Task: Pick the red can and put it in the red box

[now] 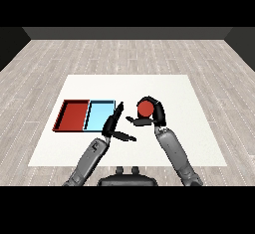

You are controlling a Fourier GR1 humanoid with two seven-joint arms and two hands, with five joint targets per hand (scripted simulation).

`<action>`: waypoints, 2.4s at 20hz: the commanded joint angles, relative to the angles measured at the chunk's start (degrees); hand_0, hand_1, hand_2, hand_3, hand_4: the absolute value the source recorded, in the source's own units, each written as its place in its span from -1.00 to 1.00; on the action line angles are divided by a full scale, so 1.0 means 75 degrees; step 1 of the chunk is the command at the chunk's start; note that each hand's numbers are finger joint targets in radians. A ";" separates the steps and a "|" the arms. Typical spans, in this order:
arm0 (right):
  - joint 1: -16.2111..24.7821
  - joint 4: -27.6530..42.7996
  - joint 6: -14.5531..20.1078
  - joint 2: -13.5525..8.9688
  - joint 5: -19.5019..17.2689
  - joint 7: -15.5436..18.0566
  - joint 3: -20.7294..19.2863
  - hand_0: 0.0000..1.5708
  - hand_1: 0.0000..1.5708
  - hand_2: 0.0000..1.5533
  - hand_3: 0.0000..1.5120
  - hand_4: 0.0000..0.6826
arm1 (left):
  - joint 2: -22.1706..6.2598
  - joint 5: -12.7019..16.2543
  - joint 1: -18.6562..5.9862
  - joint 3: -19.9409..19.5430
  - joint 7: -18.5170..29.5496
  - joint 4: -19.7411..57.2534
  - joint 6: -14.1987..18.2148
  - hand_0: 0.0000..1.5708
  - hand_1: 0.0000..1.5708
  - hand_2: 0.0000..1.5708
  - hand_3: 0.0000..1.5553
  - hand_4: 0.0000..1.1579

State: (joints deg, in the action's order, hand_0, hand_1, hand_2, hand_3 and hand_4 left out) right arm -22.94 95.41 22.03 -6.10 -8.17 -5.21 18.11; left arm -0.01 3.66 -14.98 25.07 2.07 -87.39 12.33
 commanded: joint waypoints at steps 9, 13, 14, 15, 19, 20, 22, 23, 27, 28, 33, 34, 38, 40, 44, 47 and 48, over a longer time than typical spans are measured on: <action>-0.0278 -0.0352 -0.0396 0.0796 -0.0232 0.0173 -0.0074 0.86 0.86 0.84 0.81 0.67 | -0.0001 0.0471 -0.0184 -0.0204 -0.0057 0.0417 -0.0005 -1.00 -1.00 -1.00 -1.00 -1.00; 0.0027 0.0227 -0.0413 0.0805 -0.0636 -0.0357 0.0190 0.88 0.88 0.86 0.82 0.66 | -0.0001 0.0497 0.0055 0.0060 0.0536 0.0854 0.0091 -1.00 -1.00 -1.00 -1.00 -1.00; 0.0301 -0.0306 -0.0697 0.0807 -0.0298 0.0672 -0.0145 0.89 0.89 0.86 0.82 0.61 | -0.0001 0.0703 -0.0151 0.0006 0.0371 0.0801 0.0210 -1.00 -1.00 -1.00 -1.00 -1.00; -0.0124 0.0222 -0.0525 0.0808 -0.0495 -0.0286 0.0061 0.89 0.89 0.86 0.82 0.60 | 0.0000 0.0838 -0.0479 0.0033 0.0152 0.0845 0.0305 -1.00 -1.00 -1.00 -1.00 -1.00; -0.0520 -0.0582 -0.0410 0.0812 -0.0077 0.0115 -0.0016 0.89 0.89 0.85 0.81 0.64 | 0.0001 0.0846 -0.0822 -0.0067 -0.0162 0.0793 0.0457 -1.00 -1.00 -1.00 -1.00 -1.00; -0.0633 -0.0284 -0.0373 0.0812 -0.0230 -0.0330 0.0086 0.87 0.87 0.84 0.81 0.62 | 0.0001 0.0668 -0.0054 0.0107 0.0652 0.1003 0.0152 -1.00 -1.00 -1.00 -1.00 -1.00; -0.0298 -0.0089 0.0084 0.0813 -0.0104 -0.0119 0.0665 0.87 0.87 0.84 0.81 0.60 | 0.0001 0.0807 -0.0713 -0.0271 -0.0119 0.0940 0.0204 -1.00 -1.00 -1.00 -1.00 -1.00; -0.0256 -0.0045 -0.0014 0.0813 0.0019 -0.0028 0.0638 0.88 0.88 0.85 0.82 0.60 | 0.0001 0.0872 -0.0683 0.0334 -0.0092 0.0739 0.0565 -1.00 -1.00 -1.00 -1.00 -1.00; -0.0925 -0.0958 0.0166 0.0813 0.0454 0.0424 0.0624 0.83 0.83 0.82 0.81 0.56 | 0.0000 0.0682 -0.0452 -0.0365 -0.0032 0.0592 -0.0125 -1.00 -1.00 -1.00 -1.00 -1.00; -0.0301 0.0050 0.0231 0.0813 0.0051 -0.0112 0.1133 0.81 0.81 0.81 0.80 0.52 | 0.0001 0.0719 -0.0346 0.0124 0.0011 0.0411 0.0104 -1.00 -1.00 -1.00 -1.00 -1.00; -0.1063 -0.0855 0.0791 0.0813 0.0530 0.0412 0.1451 0.86 0.86 0.82 0.81 0.47 | -0.0005 0.0280 -0.0659 -0.0380 -0.0570 0.0630 0.0290 -1.00 -1.00 -1.00 -1.00 -0.22; -0.1043 -0.0720 0.0865 0.0813 0.0488 0.0250 0.1532 0.85 0.85 0.82 0.81 0.47 | -0.0052 0.0198 -0.0661 -0.0598 -0.0778 0.0451 0.0673 -1.00 -1.00 -1.00 -1.00 -0.17; -0.1093 -0.1045 0.0760 0.0813 0.0466 0.0535 0.1528 0.87 0.87 0.85 0.83 0.58 | -0.0001 0.0572 -0.0790 0.0083 -0.0936 0.0431 0.2158 1.00 1.00 0.96 0.69 0.16; -0.0759 -0.0561 0.0711 0.0813 0.0424 0.0297 0.1478 0.89 0.89 0.85 0.83 0.59 | 0.0000 0.0437 -0.0274 -0.0221 -0.0192 0.0785 0.1742 1.00 1.00 0.92 0.75 0.25; -0.1118 -0.0182 0.1088 0.0812 0.0416 -0.0391 0.1843 0.89 0.89 0.86 0.82 0.54 | -0.0003 0.0638 -0.0443 0.0156 -0.0487 0.0638 0.2161 1.00 1.00 0.91 0.73 0.25; -0.1323 -0.1412 0.0312 0.0801 0.0881 0.0818 0.0890 0.92 0.92 0.86 0.83 0.54 | -0.0101 0.0475 -0.0817 -0.0839 -0.0861 0.0478 0.1734 1.00 1.00 0.91 0.76 0.33; -0.0566 -0.0156 0.0989 0.0813 0.0117 0.0096 0.1864 0.92 0.92 0.86 0.83 0.57 | -0.0004 0.0792 -0.0768 -0.0047 -0.0105 0.0920 0.2396 1.00 1.00 0.92 0.78 0.37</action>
State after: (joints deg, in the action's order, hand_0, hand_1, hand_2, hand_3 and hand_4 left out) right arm -30.27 90.22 28.90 -0.14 -4.26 -2.78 30.35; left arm -0.69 7.47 -19.42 22.78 -2.90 -82.26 26.94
